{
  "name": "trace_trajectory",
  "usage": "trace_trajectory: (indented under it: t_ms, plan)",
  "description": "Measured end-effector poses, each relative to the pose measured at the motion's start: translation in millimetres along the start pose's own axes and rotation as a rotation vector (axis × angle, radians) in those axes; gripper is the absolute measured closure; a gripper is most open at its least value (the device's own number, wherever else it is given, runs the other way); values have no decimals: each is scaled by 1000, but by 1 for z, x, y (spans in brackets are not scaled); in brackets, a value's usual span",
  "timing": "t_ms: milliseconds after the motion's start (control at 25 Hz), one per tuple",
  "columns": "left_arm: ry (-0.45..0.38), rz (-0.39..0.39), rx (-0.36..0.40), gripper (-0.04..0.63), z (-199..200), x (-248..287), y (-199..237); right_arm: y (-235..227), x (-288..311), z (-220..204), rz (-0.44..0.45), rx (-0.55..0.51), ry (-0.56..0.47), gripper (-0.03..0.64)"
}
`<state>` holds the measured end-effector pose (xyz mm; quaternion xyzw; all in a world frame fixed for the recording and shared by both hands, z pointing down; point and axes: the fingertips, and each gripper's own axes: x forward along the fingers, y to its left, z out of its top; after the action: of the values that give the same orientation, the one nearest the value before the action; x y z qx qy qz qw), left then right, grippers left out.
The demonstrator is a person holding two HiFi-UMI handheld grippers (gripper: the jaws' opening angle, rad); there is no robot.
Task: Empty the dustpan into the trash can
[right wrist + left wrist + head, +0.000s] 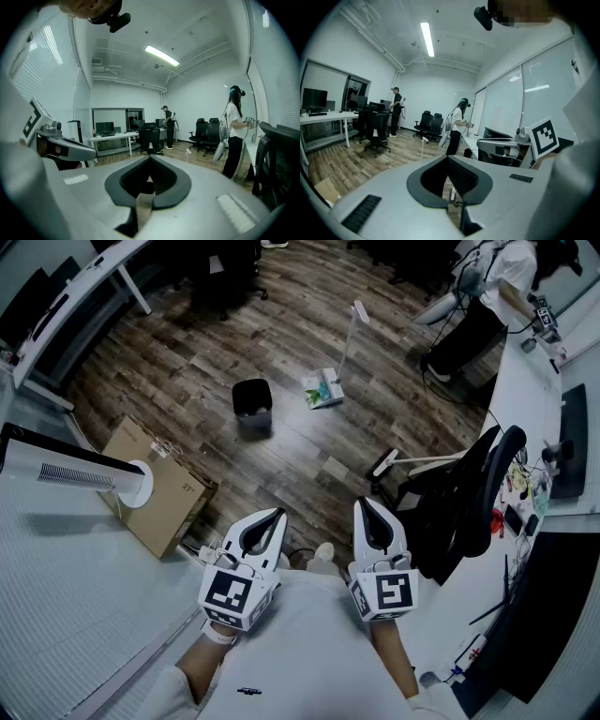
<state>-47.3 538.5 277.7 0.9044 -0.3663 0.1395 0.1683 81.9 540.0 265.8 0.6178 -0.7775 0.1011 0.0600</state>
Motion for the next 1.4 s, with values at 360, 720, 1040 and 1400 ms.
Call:
trace_trajectory:
  t_ms: [360,720,1040,1400]
  plan:
    - [-45,26,-7,588,7,-13,44,38,20,3,-13,26,-1,604]
    - [-44,-13,-32,588,3,-25,53,58,18,0,-32,89,-18,604]
    - [-59,1,-42,588,-4,-47,87,93,32,-5,-29,67,-14,604]
    - [-59,-23,-73,588,-13,-68,114,118,37,-7,-86,58,-15,604]
